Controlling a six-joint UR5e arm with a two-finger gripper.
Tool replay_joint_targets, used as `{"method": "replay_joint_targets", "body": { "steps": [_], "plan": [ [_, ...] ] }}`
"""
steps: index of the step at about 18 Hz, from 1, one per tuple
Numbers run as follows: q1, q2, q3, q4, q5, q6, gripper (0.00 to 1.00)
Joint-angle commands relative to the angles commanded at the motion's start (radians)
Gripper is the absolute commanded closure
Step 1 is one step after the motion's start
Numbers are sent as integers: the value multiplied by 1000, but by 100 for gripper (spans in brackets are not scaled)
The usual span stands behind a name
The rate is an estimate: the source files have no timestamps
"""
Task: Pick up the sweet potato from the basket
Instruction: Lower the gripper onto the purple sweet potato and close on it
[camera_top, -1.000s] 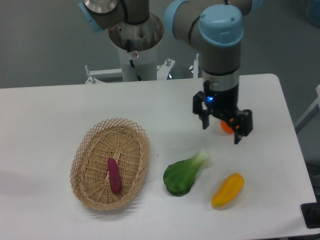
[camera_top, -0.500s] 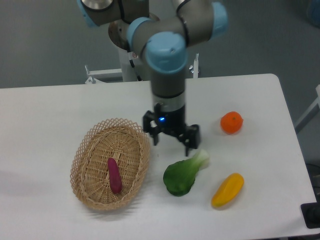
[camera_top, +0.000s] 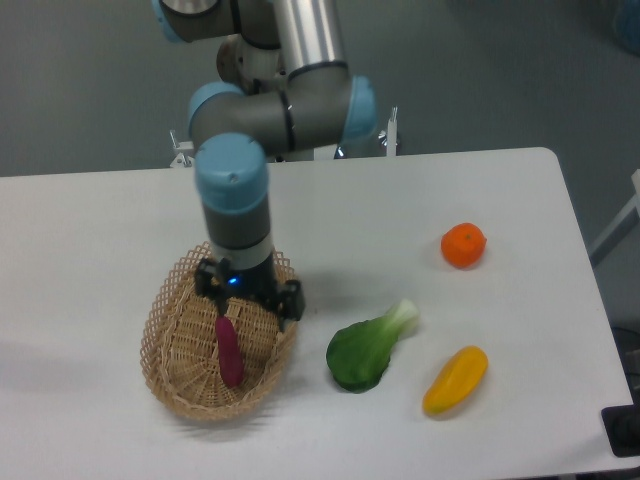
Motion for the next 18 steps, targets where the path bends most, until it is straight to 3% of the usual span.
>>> {"method": "replay_joint_targets", "body": {
  "steps": [4,10,18],
  "plan": [
    [-15,-25,-18,6,17,-3,0],
    [-32,-60,-20,35,18,-130,0],
    [-34,-83,-28,42,32,-126,0]
  ]
}}
